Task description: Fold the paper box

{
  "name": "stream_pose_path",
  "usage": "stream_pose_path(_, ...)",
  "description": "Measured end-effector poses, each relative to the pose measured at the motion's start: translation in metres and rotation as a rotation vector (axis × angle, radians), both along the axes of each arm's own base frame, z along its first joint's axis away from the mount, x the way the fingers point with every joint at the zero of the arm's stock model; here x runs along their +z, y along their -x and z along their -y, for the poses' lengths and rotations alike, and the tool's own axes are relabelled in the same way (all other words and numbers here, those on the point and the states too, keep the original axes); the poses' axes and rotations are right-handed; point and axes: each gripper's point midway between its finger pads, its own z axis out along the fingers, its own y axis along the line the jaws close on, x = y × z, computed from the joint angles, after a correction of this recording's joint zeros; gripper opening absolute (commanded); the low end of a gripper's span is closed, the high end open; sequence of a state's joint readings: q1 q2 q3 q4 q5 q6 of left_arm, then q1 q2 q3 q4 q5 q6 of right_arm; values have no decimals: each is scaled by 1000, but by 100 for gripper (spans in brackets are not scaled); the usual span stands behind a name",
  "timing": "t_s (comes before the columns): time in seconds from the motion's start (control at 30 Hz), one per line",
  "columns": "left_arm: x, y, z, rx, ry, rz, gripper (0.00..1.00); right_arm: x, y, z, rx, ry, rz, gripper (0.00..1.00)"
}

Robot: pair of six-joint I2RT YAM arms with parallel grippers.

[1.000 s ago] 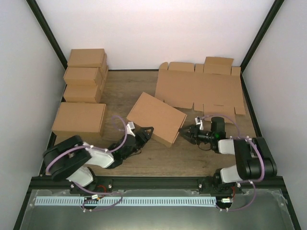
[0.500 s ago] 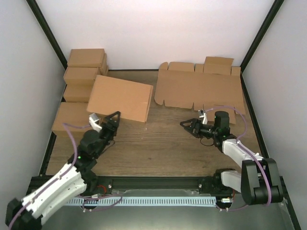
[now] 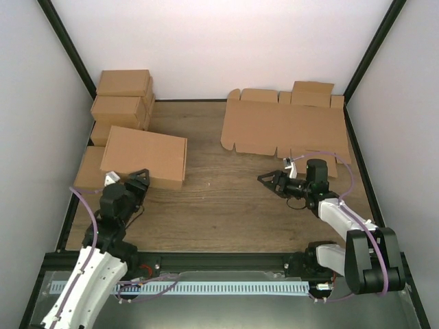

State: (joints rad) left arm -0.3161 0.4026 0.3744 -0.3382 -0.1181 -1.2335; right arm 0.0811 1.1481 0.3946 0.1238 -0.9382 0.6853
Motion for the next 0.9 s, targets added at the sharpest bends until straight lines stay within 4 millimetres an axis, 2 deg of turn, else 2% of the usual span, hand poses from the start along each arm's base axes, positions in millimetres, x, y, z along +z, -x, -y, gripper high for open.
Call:
stream_pose_path(0.2, -9, -6, -27, 38, -38, -81, 54, -1, 1, 0, 8, 9, 6, 69)
stream_pose_path(0.43, 2, -11, -61, 61, -44, -103, 53, -7, 1, 0, 18, 17, -1, 69)
stream_pose_path(0.6, -6, -11, -97, 103, -6, -138, 53, -11, 2, -1, 30, 19, -16, 69)
stream_pose_path(0.7, -11, -8, -101, 89, 1, -153, 53, -9, 0, -2, 40, 19, -14, 69)
stream_pose_path(0.9, -7, -5, -112, 99, -12, -140, 53, 1, -5, -4, 65, 16, 14, 69)
